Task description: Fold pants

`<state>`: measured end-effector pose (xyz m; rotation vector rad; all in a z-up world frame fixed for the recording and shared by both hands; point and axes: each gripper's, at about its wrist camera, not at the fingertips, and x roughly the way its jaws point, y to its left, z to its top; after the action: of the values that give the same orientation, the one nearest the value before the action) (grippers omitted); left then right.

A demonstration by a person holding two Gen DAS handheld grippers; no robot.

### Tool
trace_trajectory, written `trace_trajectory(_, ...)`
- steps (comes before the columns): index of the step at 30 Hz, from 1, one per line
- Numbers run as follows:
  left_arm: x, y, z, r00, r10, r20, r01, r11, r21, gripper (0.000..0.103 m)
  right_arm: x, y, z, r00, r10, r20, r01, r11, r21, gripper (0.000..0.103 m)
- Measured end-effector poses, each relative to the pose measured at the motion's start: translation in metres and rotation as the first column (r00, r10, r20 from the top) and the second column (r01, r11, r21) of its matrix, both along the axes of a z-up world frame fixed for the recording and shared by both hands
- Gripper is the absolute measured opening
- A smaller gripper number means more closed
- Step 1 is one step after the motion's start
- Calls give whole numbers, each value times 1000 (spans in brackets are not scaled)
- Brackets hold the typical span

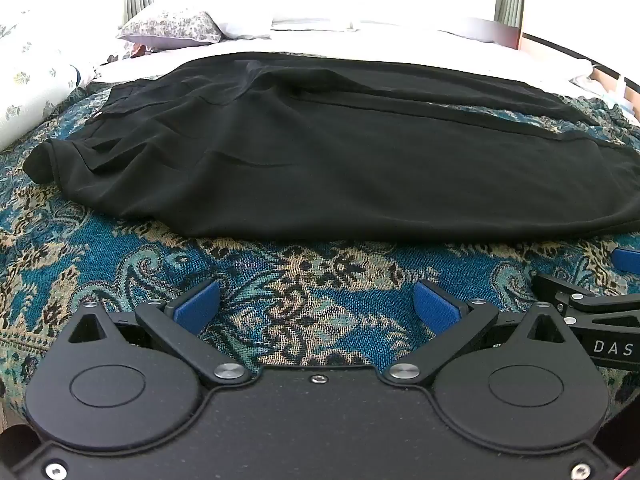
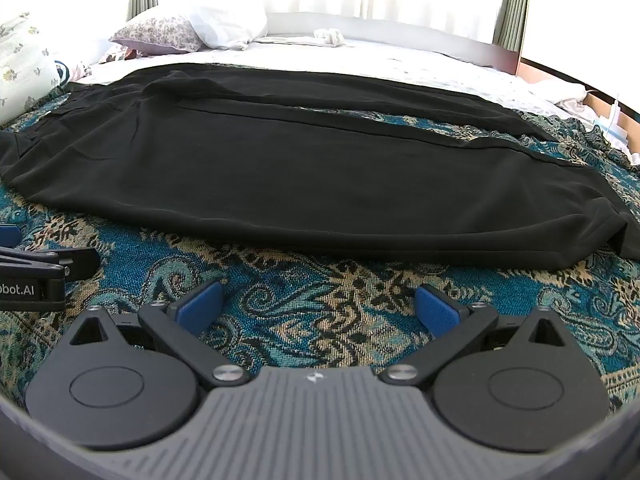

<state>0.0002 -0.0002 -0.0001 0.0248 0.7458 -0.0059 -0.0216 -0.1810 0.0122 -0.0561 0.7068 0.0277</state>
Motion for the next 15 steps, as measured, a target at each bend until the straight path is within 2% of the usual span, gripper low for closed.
trace_trajectory(15,0,0,0,1000,1,4,-1,1000,0,103,-1,0,0,1000,0,8,0,1000,1,103)
